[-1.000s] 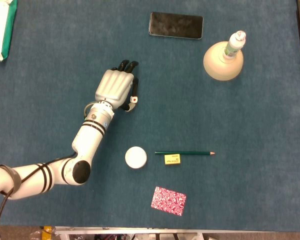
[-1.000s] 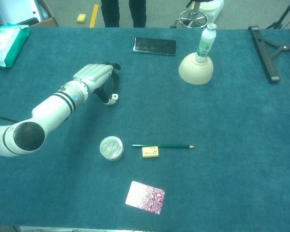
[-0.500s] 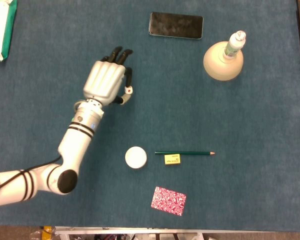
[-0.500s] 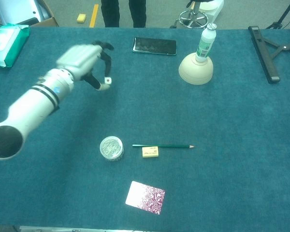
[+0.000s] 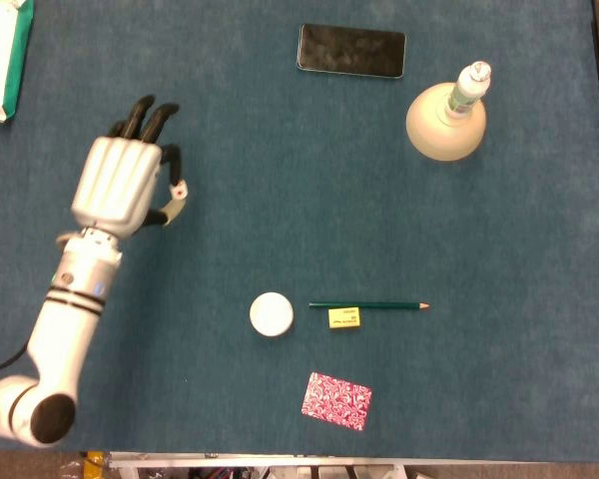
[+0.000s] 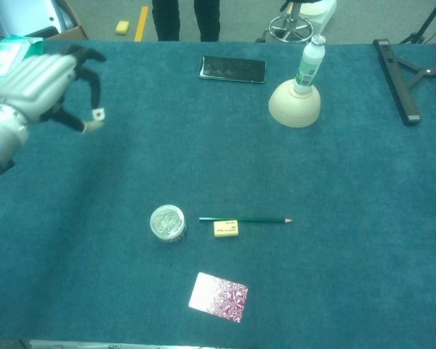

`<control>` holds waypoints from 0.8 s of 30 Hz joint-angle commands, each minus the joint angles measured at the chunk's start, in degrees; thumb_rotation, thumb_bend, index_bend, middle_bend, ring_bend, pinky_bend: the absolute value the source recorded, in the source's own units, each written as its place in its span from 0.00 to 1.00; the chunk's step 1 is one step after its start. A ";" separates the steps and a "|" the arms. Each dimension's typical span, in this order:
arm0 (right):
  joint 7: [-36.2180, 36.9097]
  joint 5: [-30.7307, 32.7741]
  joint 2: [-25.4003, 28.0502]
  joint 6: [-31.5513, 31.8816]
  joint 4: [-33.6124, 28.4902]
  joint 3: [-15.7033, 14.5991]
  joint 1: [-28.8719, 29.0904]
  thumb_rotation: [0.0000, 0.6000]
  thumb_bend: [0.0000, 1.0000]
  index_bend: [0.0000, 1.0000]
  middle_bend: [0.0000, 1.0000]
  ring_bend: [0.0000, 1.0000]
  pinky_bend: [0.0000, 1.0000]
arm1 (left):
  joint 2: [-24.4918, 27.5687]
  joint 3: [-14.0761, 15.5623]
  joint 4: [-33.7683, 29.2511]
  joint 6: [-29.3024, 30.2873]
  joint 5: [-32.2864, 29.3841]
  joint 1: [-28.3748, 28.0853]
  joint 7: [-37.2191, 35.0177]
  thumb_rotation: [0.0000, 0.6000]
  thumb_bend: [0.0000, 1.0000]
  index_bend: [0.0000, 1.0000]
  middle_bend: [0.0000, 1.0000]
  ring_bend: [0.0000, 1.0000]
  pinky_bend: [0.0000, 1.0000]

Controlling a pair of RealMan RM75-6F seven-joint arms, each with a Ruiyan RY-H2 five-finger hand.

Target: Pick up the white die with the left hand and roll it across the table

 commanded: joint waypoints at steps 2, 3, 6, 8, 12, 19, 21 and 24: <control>-0.24 0.11 -0.15 -0.23 -0.06 0.03 0.15 1.00 0.00 0.29 0.34 0.37 0.57 | 1.03 1.58 -0.46 1.12 0.66 2.54 -1.12 1.00 0.21 0.62 0.14 0.05 0.27; -0.29 0.13 -0.19 -0.29 -0.07 0.05 0.20 1.00 0.00 0.29 0.34 0.37 0.57 | 1.10 1.65 -0.35 1.17 0.63 2.88 -1.37 1.00 0.21 0.62 0.14 0.05 0.27; -0.39 0.23 -0.30 -0.42 -0.07 0.10 0.31 1.00 0.00 0.29 0.34 0.37 0.57 | 1.35 1.18 -0.24 1.33 1.03 3.39 -2.00 1.00 0.21 0.63 0.14 0.05 0.27; -0.44 0.36 -0.36 -0.62 0.04 0.10 0.38 1.00 0.00 0.29 0.34 0.37 0.58 | 1.86 0.08 -0.89 1.95 2.33 3.09 -2.17 1.00 0.21 0.63 0.15 0.05 0.27; -0.28 0.57 -0.39 -0.82 -0.01 0.13 0.41 1.00 0.00 0.29 0.34 0.37 0.58 | 3.95 -6.78 -6.45 9.72 9.32 2.25 -3.80 1.00 0.21 0.62 0.16 0.05 0.27; 0.80 0.59 -0.23 -0.52 0.44 -0.17 -0.26 1.00 0.00 0.29 0.34 0.37 0.57 | 7.95 -1.82 -11.96 10.77 8.00 7.61 -1.96 0.84 0.20 0.43 0.12 0.05 0.27; 0.65 0.66 -0.17 -0.84 0.56 -0.30 -0.22 1.00 0.00 0.29 0.34 0.37 0.57 | 7.90 -0.46 -10.87 10.90 6.32 9.83 -4.43 0.83 0.20 0.43 0.12 0.05 0.27; 0.57 0.73 -0.27 -0.78 0.41 -0.04 -0.07 1.00 0.00 0.29 0.34 0.37 0.57 | 7.44 -0.22 -8.76 11.11 6.36 11.36 -8.09 0.82 0.20 0.43 0.12 0.05 0.27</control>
